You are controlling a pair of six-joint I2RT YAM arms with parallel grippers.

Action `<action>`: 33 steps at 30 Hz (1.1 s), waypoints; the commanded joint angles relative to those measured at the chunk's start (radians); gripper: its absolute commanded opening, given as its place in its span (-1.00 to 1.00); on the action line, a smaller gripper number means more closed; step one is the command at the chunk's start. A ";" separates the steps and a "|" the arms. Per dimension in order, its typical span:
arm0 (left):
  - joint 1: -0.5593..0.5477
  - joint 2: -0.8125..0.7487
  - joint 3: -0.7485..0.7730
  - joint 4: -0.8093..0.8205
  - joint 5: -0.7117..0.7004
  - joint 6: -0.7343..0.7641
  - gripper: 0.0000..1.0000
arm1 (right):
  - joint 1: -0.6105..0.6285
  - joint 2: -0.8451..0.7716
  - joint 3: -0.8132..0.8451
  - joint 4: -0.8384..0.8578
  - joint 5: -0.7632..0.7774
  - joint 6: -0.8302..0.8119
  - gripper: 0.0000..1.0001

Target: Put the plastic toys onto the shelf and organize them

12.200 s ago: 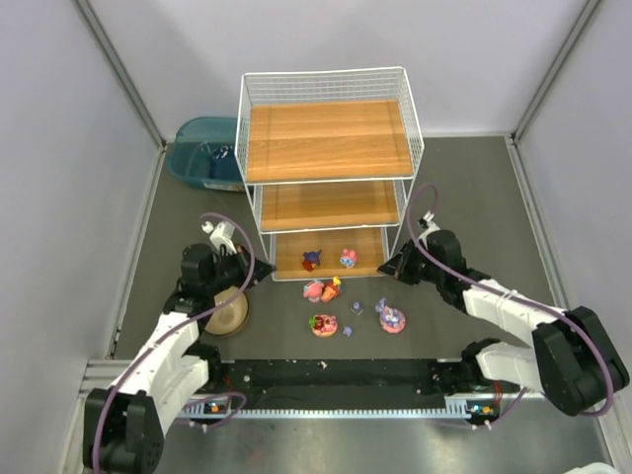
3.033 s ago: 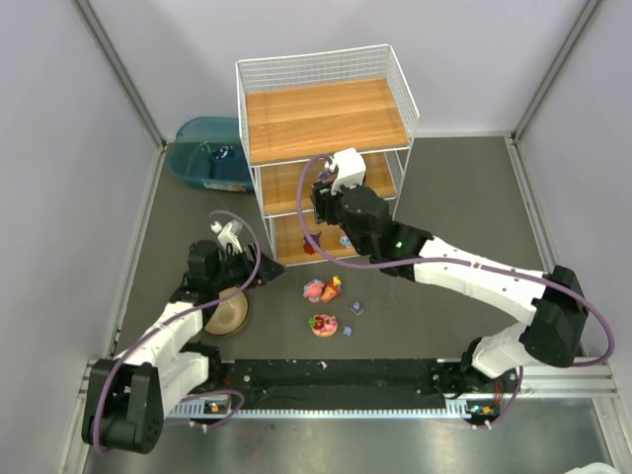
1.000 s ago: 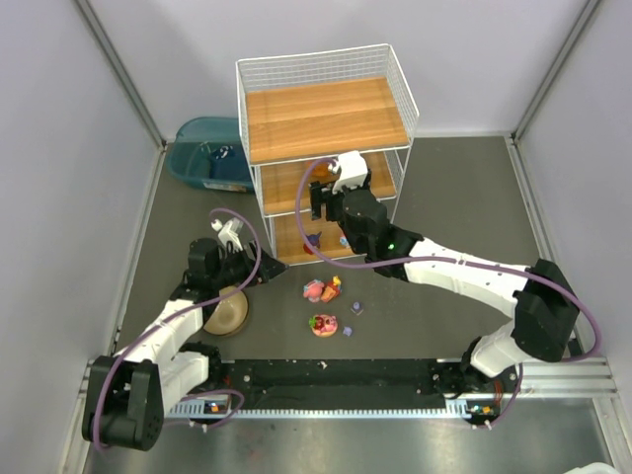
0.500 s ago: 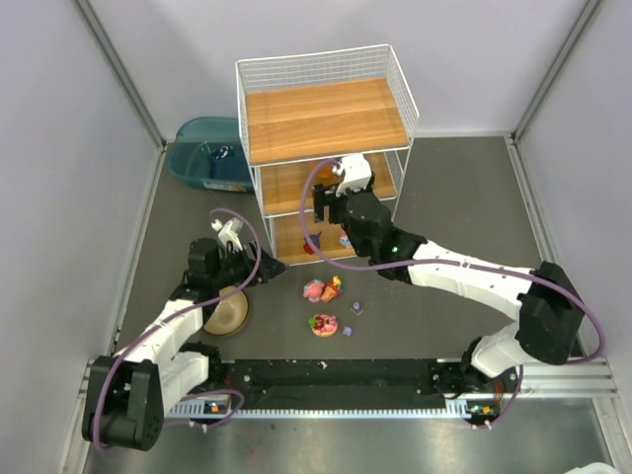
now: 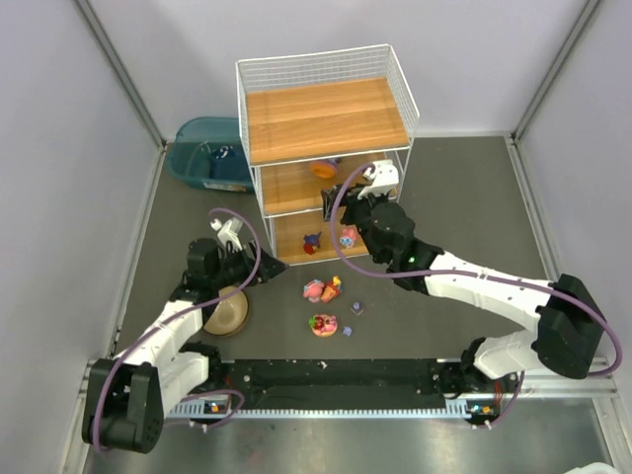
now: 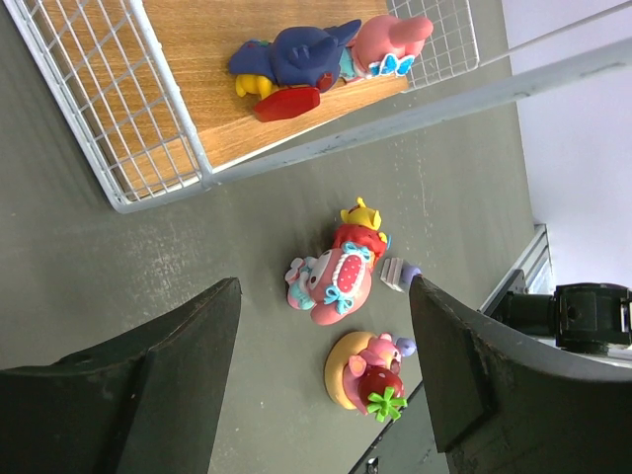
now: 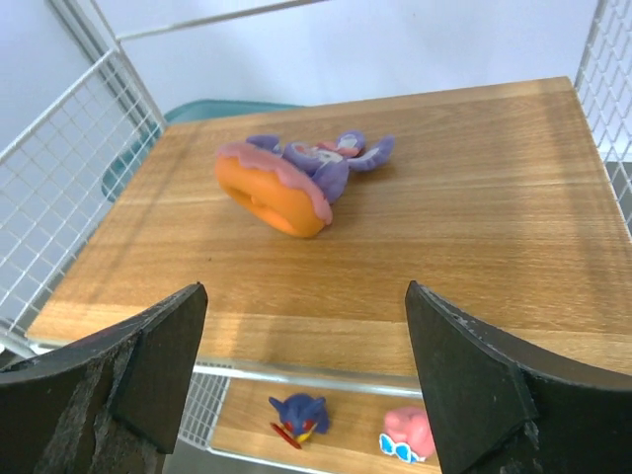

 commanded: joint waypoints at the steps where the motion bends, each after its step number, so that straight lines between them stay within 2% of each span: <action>1: 0.000 -0.023 0.021 0.021 -0.002 0.013 0.50 | -0.040 -0.047 -0.032 0.149 -0.041 0.068 0.61; 2: 0.000 -0.022 0.021 0.021 0.000 0.015 0.50 | -0.049 -0.047 -0.038 0.160 -0.046 0.071 0.58; 5: 0.000 -0.015 0.024 0.023 0.000 0.016 0.50 | -0.060 -0.041 -0.047 0.207 -0.061 0.064 0.22; 6: 0.000 -0.015 0.026 0.024 0.001 0.016 0.50 | -0.058 -0.037 -0.053 0.230 -0.074 0.050 -0.01; 8: 0.000 -0.011 0.026 0.023 0.004 0.016 0.50 | -0.061 -0.026 -0.059 0.290 -0.083 0.028 -0.27; 9: 0.000 -0.009 0.027 0.024 0.004 0.018 0.50 | -0.060 -0.021 -0.058 0.303 -0.086 0.022 -0.48; 13: 0.000 -0.009 0.029 0.021 0.006 0.019 0.50 | -0.058 -0.008 -0.039 0.310 -0.098 0.014 -0.96; 23: 0.000 0.003 0.030 0.026 0.004 0.021 0.50 | -0.060 0.046 -0.022 0.419 -0.126 -0.068 -1.00; 33: 0.000 0.014 0.030 0.029 0.012 0.024 0.50 | -0.060 0.143 -0.041 0.686 -0.132 -0.177 -1.00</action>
